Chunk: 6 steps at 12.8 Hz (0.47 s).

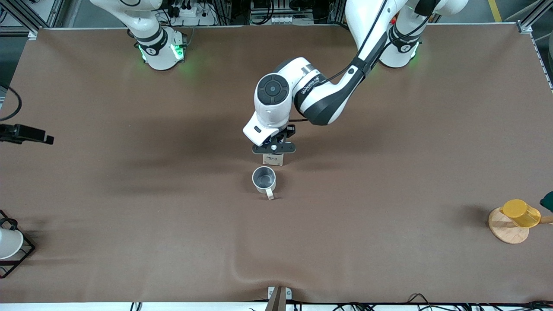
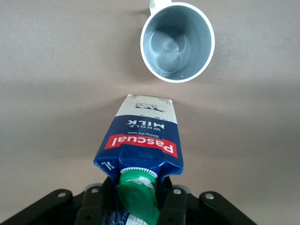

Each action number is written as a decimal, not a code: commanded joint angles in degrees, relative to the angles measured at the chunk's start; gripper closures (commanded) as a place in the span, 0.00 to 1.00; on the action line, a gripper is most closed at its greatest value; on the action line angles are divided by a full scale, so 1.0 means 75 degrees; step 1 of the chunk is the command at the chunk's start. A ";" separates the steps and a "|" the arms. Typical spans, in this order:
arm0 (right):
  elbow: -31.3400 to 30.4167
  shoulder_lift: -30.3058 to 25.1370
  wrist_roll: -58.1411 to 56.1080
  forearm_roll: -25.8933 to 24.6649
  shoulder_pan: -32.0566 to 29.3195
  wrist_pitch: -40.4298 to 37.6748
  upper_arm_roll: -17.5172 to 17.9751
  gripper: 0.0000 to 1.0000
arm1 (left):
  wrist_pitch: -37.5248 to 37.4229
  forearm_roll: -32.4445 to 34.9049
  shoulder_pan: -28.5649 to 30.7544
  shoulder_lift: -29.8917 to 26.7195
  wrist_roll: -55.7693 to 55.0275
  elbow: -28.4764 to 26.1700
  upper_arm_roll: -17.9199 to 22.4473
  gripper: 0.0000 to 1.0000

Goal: Place milk next to cup
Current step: 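Carry the milk carton with the left gripper beside the mug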

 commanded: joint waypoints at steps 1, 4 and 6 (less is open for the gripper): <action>-0.1353 -0.0894 0.0740 -0.0205 0.0440 0.0768 0.0047 0.00 | 0.0108 -0.0053 -0.0119 0.0255 -0.0174 0.0225 0.0110 0.42; -0.1542 -0.0801 0.0694 -0.0205 0.0417 0.1074 0.0047 0.00 | -0.0194 -0.0064 -0.0107 -0.0095 -0.0221 0.0213 0.0017 0.00; -0.0926 -0.0568 0.0693 -0.0449 0.0510 0.0993 0.0058 0.00 | -0.0709 -0.0111 -0.0108 -0.0714 -0.0244 0.0224 -0.0066 0.00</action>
